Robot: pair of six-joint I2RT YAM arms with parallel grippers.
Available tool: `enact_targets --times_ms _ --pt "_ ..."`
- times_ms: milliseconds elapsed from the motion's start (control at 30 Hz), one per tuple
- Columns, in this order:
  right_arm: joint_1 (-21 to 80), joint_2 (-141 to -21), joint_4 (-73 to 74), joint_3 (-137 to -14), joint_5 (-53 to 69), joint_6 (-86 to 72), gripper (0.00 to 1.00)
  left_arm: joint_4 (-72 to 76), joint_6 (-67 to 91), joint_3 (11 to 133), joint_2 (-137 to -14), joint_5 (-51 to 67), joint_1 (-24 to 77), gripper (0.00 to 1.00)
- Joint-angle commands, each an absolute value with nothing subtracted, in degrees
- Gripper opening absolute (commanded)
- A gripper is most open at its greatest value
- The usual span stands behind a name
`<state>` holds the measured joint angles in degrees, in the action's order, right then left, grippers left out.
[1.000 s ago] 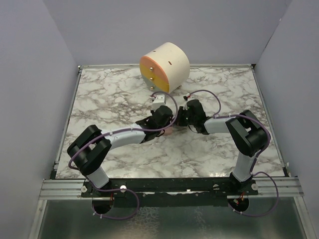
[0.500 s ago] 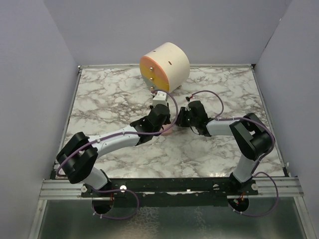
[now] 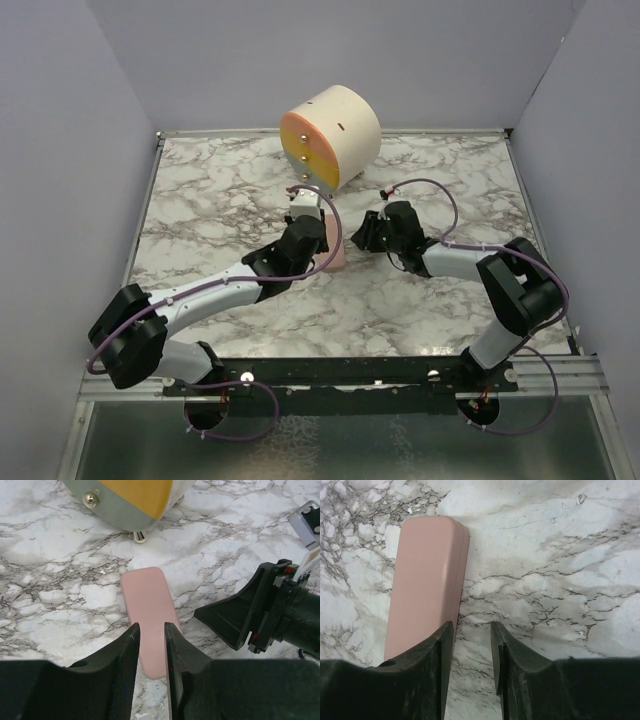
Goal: Organize the sunglasses
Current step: Close the sunglasses case at the center of the board, then reset both arms
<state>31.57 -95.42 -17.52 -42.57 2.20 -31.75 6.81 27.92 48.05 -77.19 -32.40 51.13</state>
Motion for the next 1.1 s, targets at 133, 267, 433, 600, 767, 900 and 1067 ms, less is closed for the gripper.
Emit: enact_targets --times_ms 133,267,433,600,767,900,1067 --pt "32.0 -92.3 -17.6 -41.2 -0.9 -31.2 0.45 4.5 27.8 46.0 -74.3 -36.3 51.2 0.33" --pt "32.0 -91.9 -17.6 -41.0 -1.5 -31.2 0.47 4.5 27.7 45.5 -73.9 -36.6 51.2 0.36" --pt "32.1 -91.2 -17.7 -40.7 -2.2 -31.1 0.55 5.3 28.1 44.7 -73.7 -36.5 50.9 0.42" --pt "32.2 -90.4 -17.8 -40.3 -3.4 -30.9 0.69 5.1 29.0 44.4 -73.8 -36.3 50.1 0.47" --pt "32.3 -89.3 -18.0 -39.8 -4.5 -30.5 0.87 4.7 29.1 43.8 -73.4 -36.1 49.3 0.52" --pt "32.4 -88.0 -18.4 -39.0 -6.2 -30.4 0.91 4.3 29.5 42.8 -72.4 -36.0 48.8 0.57" --pt "32.4 -86.8 -18.8 -38.3 -7.7 -30.0 0.93 3.9 29.2 41.1 -70.4 -37.5 48.5 0.66"
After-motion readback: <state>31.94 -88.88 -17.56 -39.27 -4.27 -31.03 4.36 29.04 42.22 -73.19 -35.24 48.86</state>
